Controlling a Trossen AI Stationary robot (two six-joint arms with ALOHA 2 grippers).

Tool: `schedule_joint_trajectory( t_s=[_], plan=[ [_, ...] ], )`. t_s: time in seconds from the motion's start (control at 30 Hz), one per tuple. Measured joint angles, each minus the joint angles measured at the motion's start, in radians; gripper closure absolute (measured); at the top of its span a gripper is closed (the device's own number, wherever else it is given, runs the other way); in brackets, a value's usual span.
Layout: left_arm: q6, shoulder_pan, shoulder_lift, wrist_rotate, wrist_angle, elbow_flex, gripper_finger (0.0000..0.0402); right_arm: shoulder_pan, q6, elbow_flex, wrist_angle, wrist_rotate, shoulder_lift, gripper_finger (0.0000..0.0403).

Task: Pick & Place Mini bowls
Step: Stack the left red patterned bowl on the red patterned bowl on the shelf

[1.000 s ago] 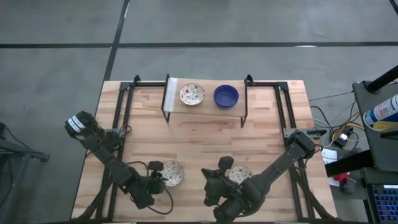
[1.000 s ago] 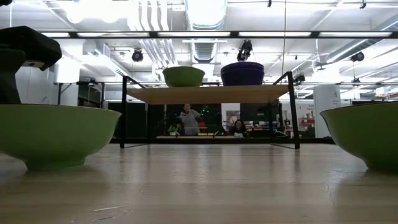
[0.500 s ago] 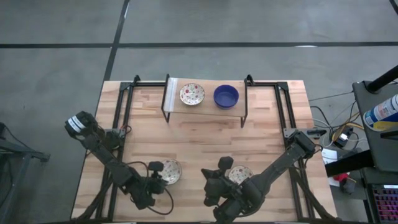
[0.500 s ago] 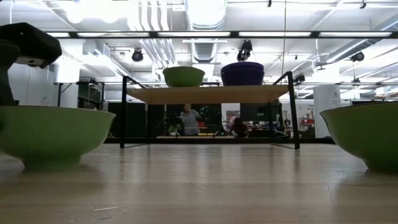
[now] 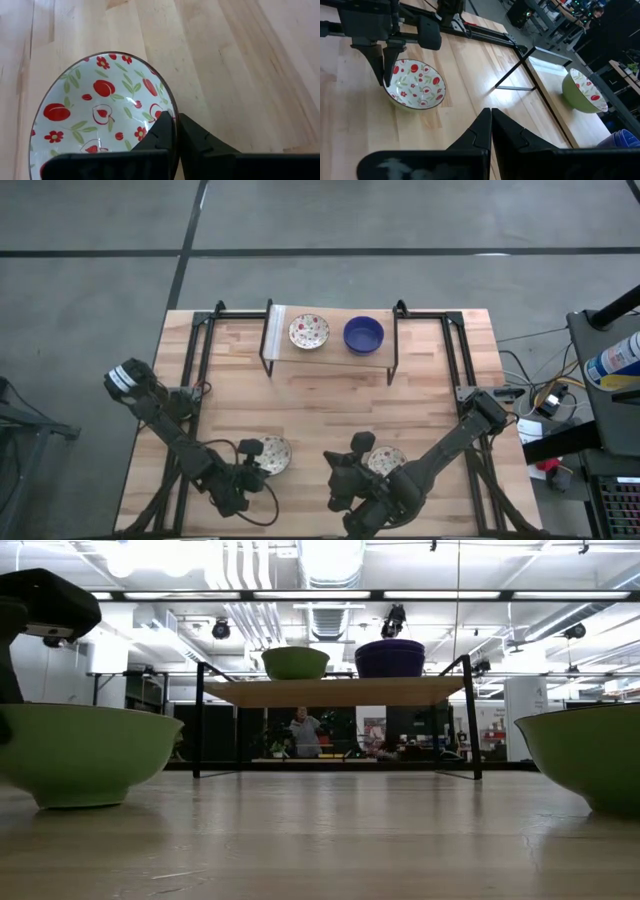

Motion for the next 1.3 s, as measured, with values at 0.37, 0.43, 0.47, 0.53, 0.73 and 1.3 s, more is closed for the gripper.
schedule_joint_trajectory(
  t_s=[0.37, 0.43, 0.47, 0.53, 0.73, 1.3],
  plan=[
    [0.016, 0.000, 0.000, 0.022, -0.067, 0.045, 0.0392, 0.000, -0.004, -0.004, 0.001, 0.000, 0.000, 0.0394],
    [0.016, 0.000, 0.000, 0.015, -0.082, 0.053, 0.0392, 0.000, -0.005, -0.004, 0.001, 0.000, 0.000, 0.0394],
    [0.017, 0.000, 0.000, 0.013, -0.087, 0.056, 0.0392, 0.000, -0.006, -0.004, 0.001, 0.000, 0.000, 0.0394],
    [0.018, 0.000, 0.000, 0.003, -0.095, 0.063, 0.0392, 0.000, -0.007, -0.004, 0.001, 0.000, 0.000, 0.0394],
    [0.022, 0.000, 0.000, -0.023, -0.134, 0.078, 0.0392, 0.000, -0.007, -0.004, 0.001, 0.000, 0.000, 0.0394],
    [0.024, 0.053, -0.008, -0.044, -0.344, 0.190, 0.0392, 0.000, -0.007, -0.004, 0.002, 0.000, 0.000, 0.0394]
  ],
)
